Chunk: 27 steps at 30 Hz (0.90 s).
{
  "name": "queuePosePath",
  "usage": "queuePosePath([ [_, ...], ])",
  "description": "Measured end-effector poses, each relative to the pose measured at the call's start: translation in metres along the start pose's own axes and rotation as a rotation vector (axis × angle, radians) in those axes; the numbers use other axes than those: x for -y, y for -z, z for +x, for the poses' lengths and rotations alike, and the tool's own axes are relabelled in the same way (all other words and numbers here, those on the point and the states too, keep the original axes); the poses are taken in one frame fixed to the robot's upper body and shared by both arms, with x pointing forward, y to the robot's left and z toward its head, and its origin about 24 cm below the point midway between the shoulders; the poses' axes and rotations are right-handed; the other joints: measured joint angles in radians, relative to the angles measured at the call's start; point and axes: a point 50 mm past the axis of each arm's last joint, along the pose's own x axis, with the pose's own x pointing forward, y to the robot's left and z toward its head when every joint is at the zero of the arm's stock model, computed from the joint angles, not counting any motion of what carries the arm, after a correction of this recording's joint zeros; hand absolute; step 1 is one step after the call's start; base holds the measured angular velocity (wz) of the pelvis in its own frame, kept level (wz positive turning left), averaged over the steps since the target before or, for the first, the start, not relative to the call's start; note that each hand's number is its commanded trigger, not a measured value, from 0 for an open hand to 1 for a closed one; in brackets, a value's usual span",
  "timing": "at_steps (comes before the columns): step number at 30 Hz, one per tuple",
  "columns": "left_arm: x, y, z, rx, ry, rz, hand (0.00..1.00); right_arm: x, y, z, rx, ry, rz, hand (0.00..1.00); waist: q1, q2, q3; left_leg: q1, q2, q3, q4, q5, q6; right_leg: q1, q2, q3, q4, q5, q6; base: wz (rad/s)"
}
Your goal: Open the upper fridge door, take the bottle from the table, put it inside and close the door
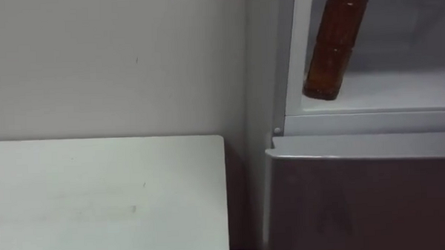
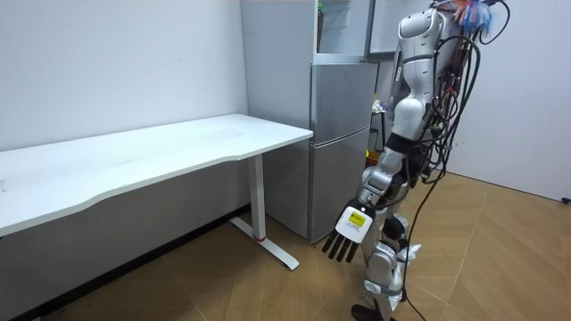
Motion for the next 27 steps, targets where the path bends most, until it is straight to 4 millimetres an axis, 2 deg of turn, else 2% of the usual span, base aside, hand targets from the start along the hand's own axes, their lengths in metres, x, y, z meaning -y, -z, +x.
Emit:
queuePosePath([
  [4,0.001,0.000,0.000,-0.008,0.003,0.000,0.00,-0.010,-0.001,0.000,-0.021,-0.072,0.028,0.00,-0.002,0.001,0.0007,0.001,0.000,-0.002,0.002,-0.001,0.001,0.006,0.001,-0.002,-0.002,0.000,0.001,0.02],
  [9,0.000,0.001,0.000,-0.006,-0.001,0.025,0.00,-0.011,-0.004,0.001,-0.021,-0.093,0.064,0.00,-0.003,0.001,0.0008,0.004,0.001,-0.003,0.001,-0.001,0.001,0.008,0.000,-0.002,0.000,-0.001,0.001,0.00],
  [14,-0.008,0.002,0.000,-0.013,-0.033,-0.019,0.00,-0.003,-0.015,0.003,-0.006,-0.048,0.224,0.00,-0.014,-0.011,0.0036,0.019,0.000,-0.002,0.000,-0.002,0.000,0.013,-0.001,-0.001,-0.002,-0.006,0.002,0.00],
  [16,-0.013,0.005,0.000,-0.024,-0.052,-0.039,0.00,0.004,-0.023,0.004,0.010,-0.020,0.306,0.00,-0.029,-0.019,0.0043,0.023,0.001,-0.001,-0.003,-0.004,0.000,0.017,0.001,0.000,-0.002,-0.006,0.003,-0.02],
  [18,-0.019,0.006,0.000,-0.030,-0.072,-0.047,0.00,0.011,-0.030,0.005,0.025,0.011,0.368,0.00,-0.029,-0.025,0.0049,0.032,0.001,-0.001,-0.004,-0.004,0.001,0.021,0.001,0.005,0.000,-0.008,0.003,-0.06],
  [19,-0.023,0.007,0.000,-0.031,-0.086,-0.054,0.00,0.017,-0.038,0.006,0.041,0.036,0.407,0.00,-0.036,-0.034,0.0018,0.035,0.000,-0.001,-0.004,-0.006,0.001,0.024,0.000,0.005,0.000,-0.010,0.004,0.00],
  [21,-0.027,0.007,0.000,-0.030,-0.102,-0.064,0.00,0.025,-0.055,0.006,0.085,0.057,0.454,0.00,-0.049,-0.044,0.0022,0.034,0.000,-0.002,-0.003,-0.006,0.002,0.023,0.001,0.003,0.001,-0.010,0.005,0.00],
  [22,-0.031,0.006,0.000,-0.028,-0.111,-0.060,0.00,0.028,-0.068,0.005,0.124,0.064,0.486,0.00,-0.053,-0.047,0.0050,0.033,0.000,-0.001,-0.003,-0.006,0.002,0.020,0.001,0.005,0.002,-0.010,0.005,0.00],
  [25,-0.039,-0.002,0.002,-0.007,-0.130,-0.058,0.00,0.039,-0.099,0.003,0.198,0.091,0.601,0.00,-0.068,-0.071,0.0039,0.036,-0.001,0.003,-0.002,-0.007,0.002,0.023,0.003,0.005,0.003,-0.010,0.005,0.00],
  [27,-0.040,-0.005,0.003,0.000,-0.131,-0.044,0.00,0.044,-0.119,-0.001,0.261,0.095,0.631,0.00,-0.079,-0.079,0.0045,0.034,0.000,0.003,-0.002,-0.007,0.003,0.020,0.003,0.006,0.004,-0.010,0.006,-0.03],
])
